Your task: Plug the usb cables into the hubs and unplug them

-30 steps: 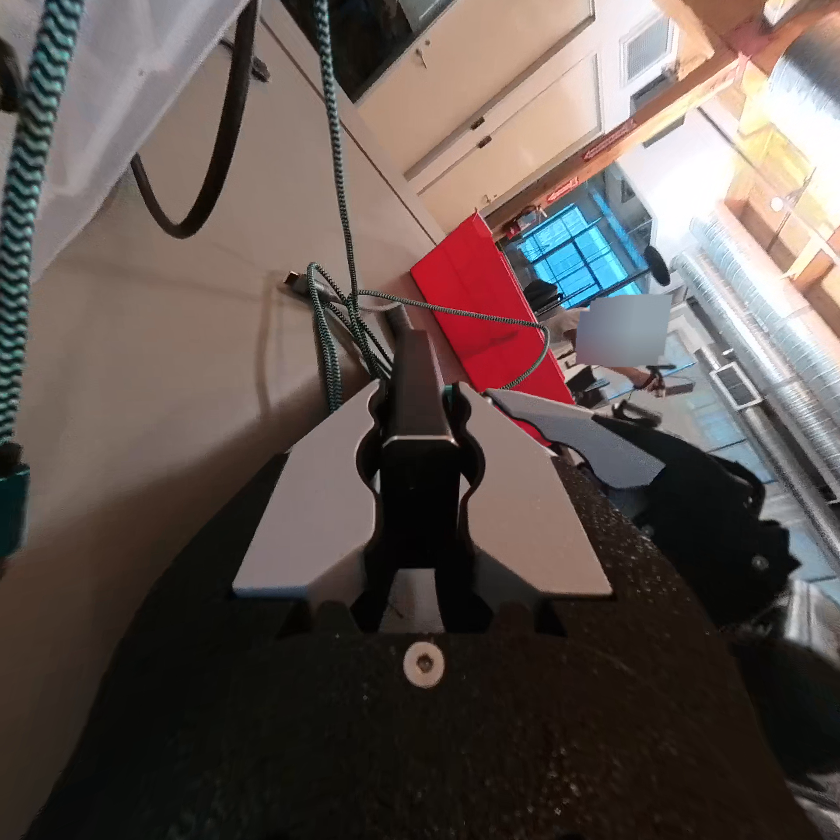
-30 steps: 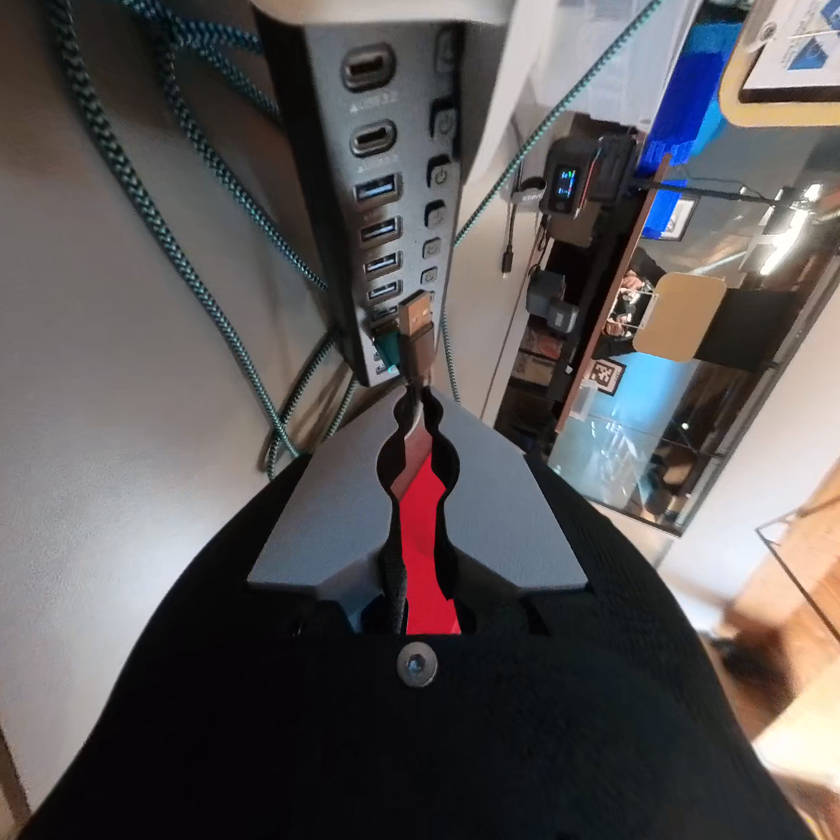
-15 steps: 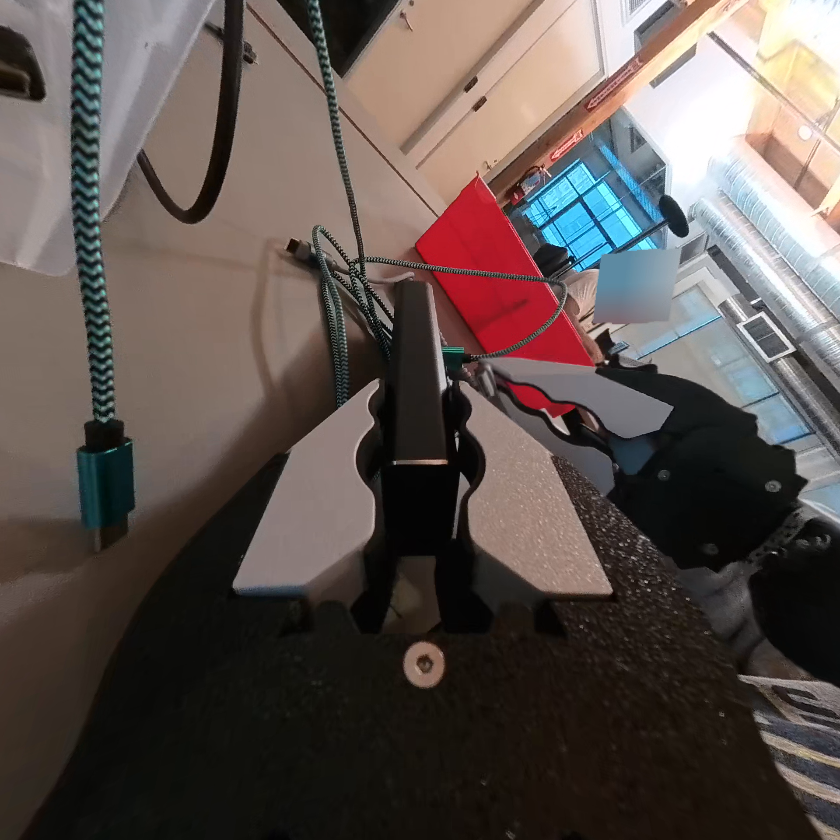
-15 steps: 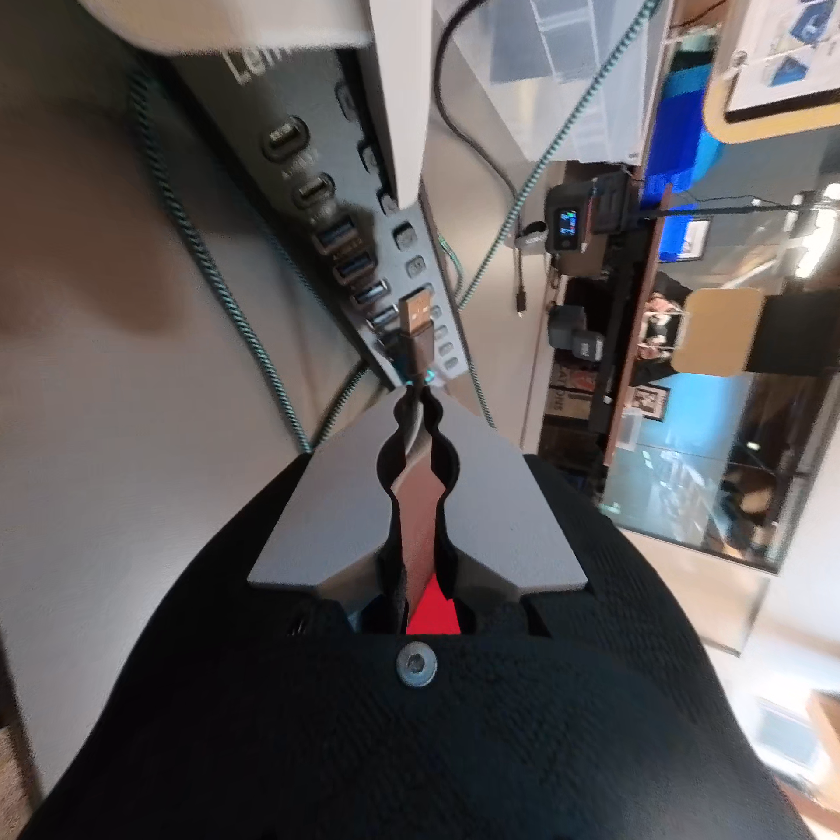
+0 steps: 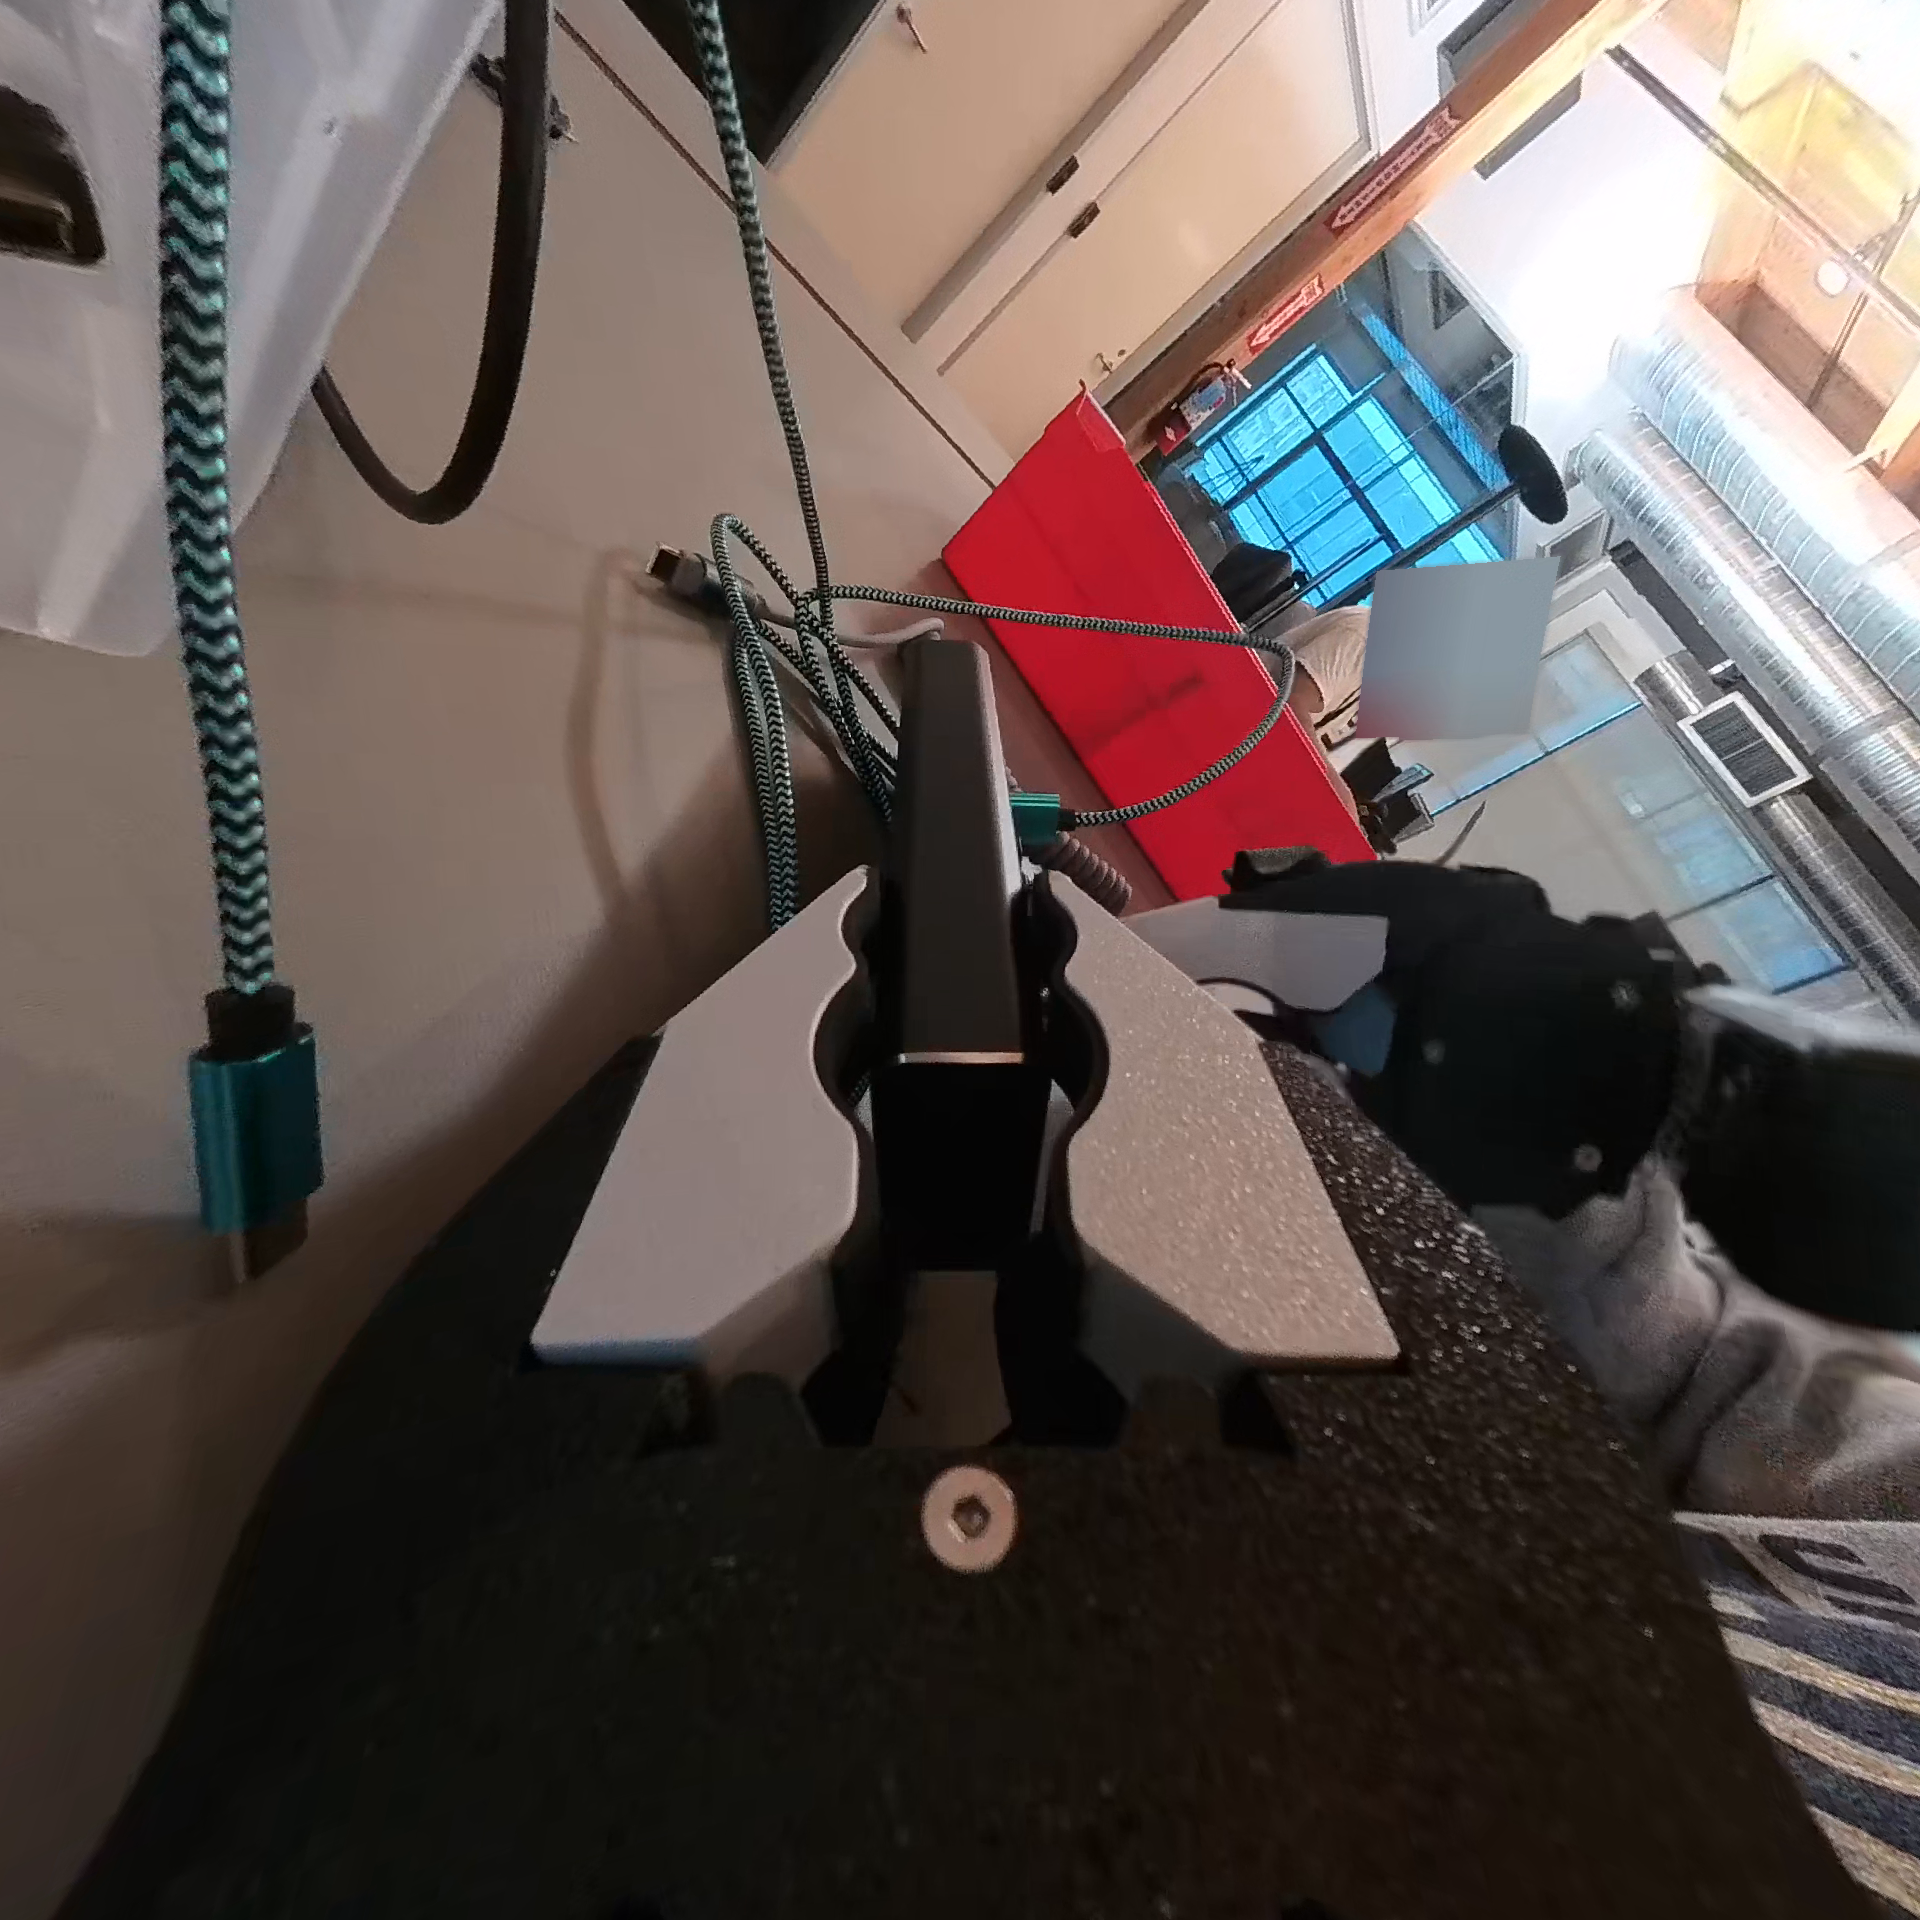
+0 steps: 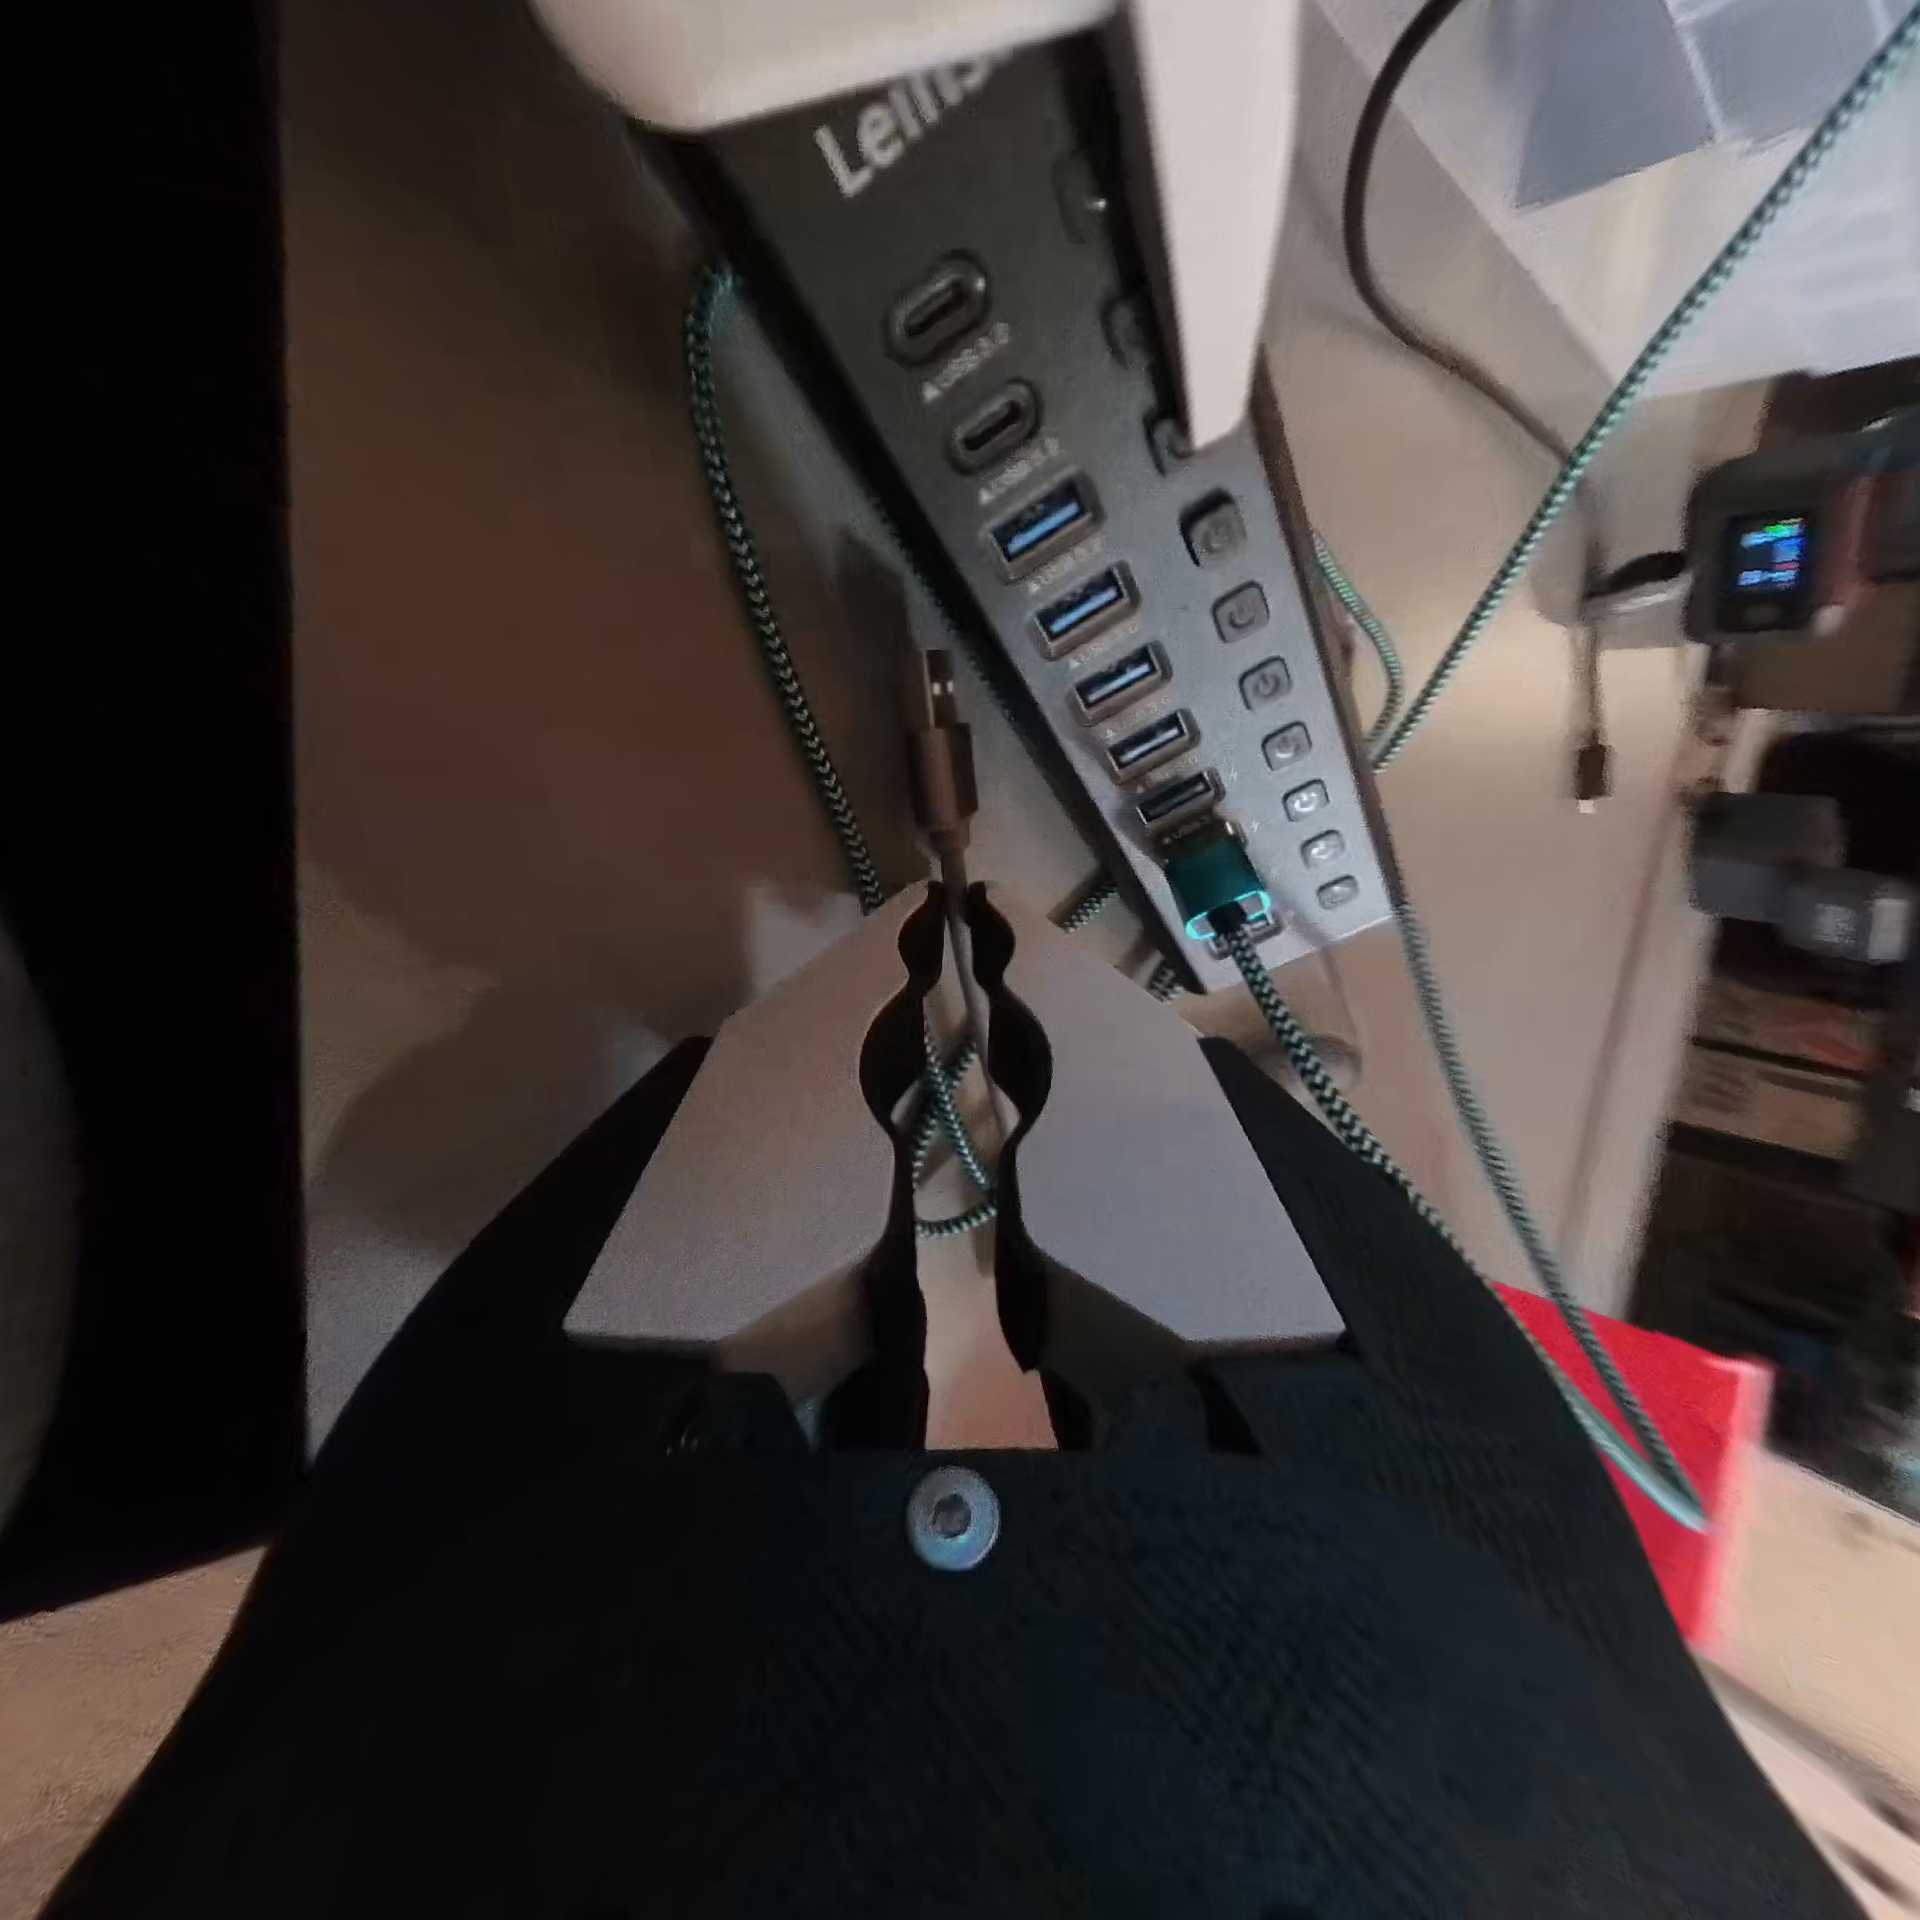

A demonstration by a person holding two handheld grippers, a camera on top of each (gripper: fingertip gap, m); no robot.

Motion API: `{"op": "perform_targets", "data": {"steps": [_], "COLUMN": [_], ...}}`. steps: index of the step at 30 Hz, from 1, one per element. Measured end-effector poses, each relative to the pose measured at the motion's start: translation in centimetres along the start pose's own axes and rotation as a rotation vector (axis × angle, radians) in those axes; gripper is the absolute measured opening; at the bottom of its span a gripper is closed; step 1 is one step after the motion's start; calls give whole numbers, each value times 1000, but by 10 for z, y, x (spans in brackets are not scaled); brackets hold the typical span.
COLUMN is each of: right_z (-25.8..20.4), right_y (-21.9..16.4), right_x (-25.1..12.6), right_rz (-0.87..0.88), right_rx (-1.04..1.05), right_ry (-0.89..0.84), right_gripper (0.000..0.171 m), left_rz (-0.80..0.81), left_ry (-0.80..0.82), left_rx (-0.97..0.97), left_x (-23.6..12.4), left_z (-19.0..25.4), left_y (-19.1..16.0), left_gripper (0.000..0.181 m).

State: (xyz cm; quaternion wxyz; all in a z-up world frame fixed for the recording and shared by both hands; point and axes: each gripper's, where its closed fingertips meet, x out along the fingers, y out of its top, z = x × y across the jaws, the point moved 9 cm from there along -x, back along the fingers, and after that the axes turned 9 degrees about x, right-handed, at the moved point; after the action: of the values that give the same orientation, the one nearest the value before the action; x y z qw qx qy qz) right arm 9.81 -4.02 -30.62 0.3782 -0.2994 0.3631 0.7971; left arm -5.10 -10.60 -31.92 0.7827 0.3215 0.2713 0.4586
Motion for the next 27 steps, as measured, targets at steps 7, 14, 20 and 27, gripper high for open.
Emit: {"op": "perform_targets", "data": {"steps": [7,14,20,27], "right_z": [30,46,53,45], "right_y": [-14,-21,-24,-10], "right_x": [6,25,38,31], "right_rz": [203,184,102,54], "right_rx": [476,775,1071,948], "right_ry": [534,824,997,934], "right_gripper": [23,24,14,16], "left_rz": [-27,-46,-48,-43], "left_ry": [-13,-28,-32,-32], "left_rx": [-9,-11,-9,1], "left_x": [-1,-1,-1,0], "left_z": [-2,-5,-5,-5], "left_y": [2,4,4,4], "left_gripper": [27,27,27,27]}}
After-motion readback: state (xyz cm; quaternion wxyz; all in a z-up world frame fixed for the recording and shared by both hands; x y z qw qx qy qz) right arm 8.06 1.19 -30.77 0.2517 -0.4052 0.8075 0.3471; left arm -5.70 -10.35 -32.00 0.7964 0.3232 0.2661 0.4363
